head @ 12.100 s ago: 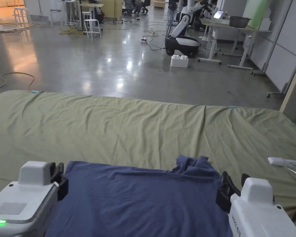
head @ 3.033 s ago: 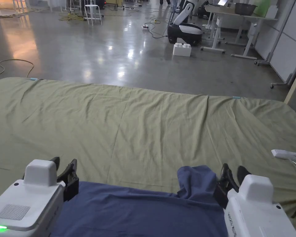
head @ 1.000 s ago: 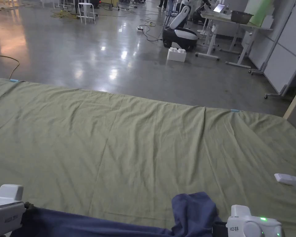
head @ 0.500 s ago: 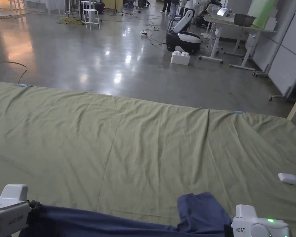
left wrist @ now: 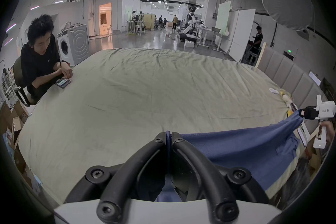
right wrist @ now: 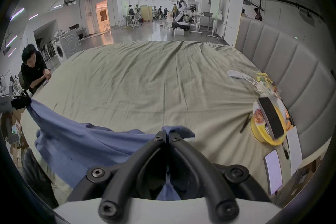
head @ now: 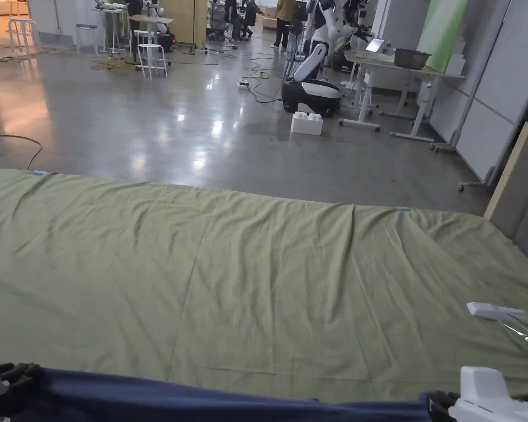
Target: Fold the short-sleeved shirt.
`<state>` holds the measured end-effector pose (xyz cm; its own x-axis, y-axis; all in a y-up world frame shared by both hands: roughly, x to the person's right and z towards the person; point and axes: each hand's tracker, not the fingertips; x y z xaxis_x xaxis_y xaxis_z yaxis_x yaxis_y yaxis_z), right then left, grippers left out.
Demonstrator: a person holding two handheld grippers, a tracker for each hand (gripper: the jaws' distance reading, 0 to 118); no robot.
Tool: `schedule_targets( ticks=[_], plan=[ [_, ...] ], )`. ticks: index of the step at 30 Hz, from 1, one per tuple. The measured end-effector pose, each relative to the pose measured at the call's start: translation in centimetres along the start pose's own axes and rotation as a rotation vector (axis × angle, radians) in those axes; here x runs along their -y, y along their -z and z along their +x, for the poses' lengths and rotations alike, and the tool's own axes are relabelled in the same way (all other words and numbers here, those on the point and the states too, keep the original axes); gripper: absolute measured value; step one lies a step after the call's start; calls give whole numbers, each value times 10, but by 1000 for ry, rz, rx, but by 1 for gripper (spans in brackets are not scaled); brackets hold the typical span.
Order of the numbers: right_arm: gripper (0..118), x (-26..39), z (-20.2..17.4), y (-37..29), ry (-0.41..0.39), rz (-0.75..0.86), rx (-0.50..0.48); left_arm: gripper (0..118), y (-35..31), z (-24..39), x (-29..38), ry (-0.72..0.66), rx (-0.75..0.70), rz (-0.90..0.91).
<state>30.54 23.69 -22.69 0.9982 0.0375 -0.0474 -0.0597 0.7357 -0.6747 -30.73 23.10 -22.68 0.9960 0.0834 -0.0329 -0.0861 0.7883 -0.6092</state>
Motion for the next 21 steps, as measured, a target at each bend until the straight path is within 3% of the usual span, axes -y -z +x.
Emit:
schedule_targets(
  ticks=[5, 12, 21],
  plan=[
    [2, 45, -7, -33, -47, -59, 16, 4, -24, -6, 36, 12, 11, -97],
    [2, 109, -16, -22, -144, -237, 38, 4, -24, -5, 96, 60, -8, -281],
    [2, 144, -20, 2, -133, -283, 51, 4, -2, -3, 136, 84, -61, -346]
  ],
)
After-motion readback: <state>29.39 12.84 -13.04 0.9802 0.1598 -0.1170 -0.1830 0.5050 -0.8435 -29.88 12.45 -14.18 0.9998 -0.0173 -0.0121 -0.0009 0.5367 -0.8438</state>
